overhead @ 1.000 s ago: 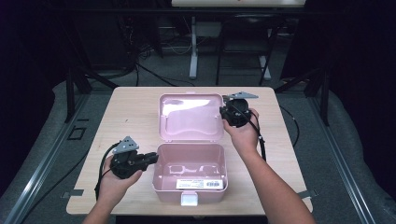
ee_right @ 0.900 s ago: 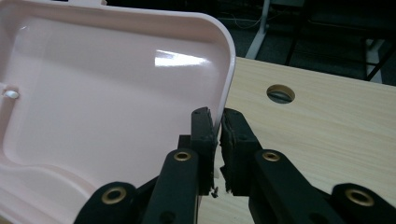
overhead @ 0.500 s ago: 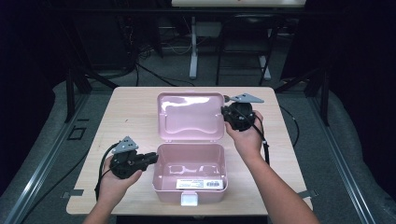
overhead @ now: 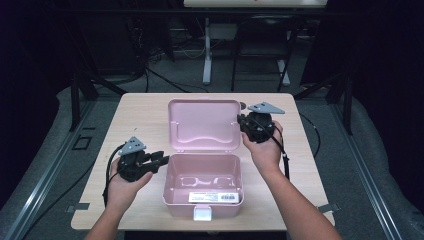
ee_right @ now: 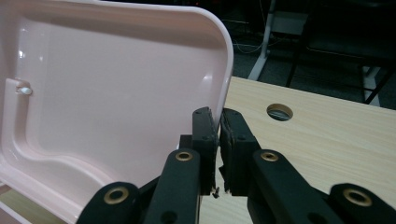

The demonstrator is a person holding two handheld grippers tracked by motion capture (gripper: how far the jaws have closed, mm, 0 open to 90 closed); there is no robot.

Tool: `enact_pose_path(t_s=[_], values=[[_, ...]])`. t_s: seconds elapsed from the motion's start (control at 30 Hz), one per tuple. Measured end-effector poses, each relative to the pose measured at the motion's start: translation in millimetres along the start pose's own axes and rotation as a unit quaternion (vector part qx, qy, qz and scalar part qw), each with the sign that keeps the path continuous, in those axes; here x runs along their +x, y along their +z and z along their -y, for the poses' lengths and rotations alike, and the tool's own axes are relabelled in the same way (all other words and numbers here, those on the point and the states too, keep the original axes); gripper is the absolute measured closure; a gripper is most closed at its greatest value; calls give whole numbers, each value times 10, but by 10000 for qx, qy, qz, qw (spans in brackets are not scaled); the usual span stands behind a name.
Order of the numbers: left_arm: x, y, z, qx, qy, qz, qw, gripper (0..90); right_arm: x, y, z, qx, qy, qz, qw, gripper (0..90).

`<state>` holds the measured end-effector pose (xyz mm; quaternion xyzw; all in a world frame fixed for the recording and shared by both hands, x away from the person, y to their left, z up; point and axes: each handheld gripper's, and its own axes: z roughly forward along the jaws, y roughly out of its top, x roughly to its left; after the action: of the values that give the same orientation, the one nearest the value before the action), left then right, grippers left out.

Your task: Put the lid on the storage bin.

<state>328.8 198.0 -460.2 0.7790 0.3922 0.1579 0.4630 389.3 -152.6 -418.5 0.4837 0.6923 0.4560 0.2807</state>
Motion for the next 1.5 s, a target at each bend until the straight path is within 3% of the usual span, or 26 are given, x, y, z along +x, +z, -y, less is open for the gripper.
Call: enact_pose_path(t_s=[0.43,0.63,0.73,0.9,1.17,1.5], values=[[169,141,-417,-185,-124,-309,9993,722,-13,-27,6,-20,33,-68,10000,850],[232,193,-538,-302,-166,-529,9980,730,-15,-29,12,-51,43,-71,10000,850],[262,229,-600,-329,-214,-542,9978,725,-18,-27,14,-51,50,-80,9999,849],[280,318,-706,-303,-155,-710,9969,726,-20,-27,14,-54,47,-86,9999,849],[306,424,-776,-291,-298,-721,9965,754,-20,-29,17,-61,59,-98,9999,850],[284,430,-792,-269,-282,-742,9965,810,-23,-25,20,-64,85,-107,9999,847]])
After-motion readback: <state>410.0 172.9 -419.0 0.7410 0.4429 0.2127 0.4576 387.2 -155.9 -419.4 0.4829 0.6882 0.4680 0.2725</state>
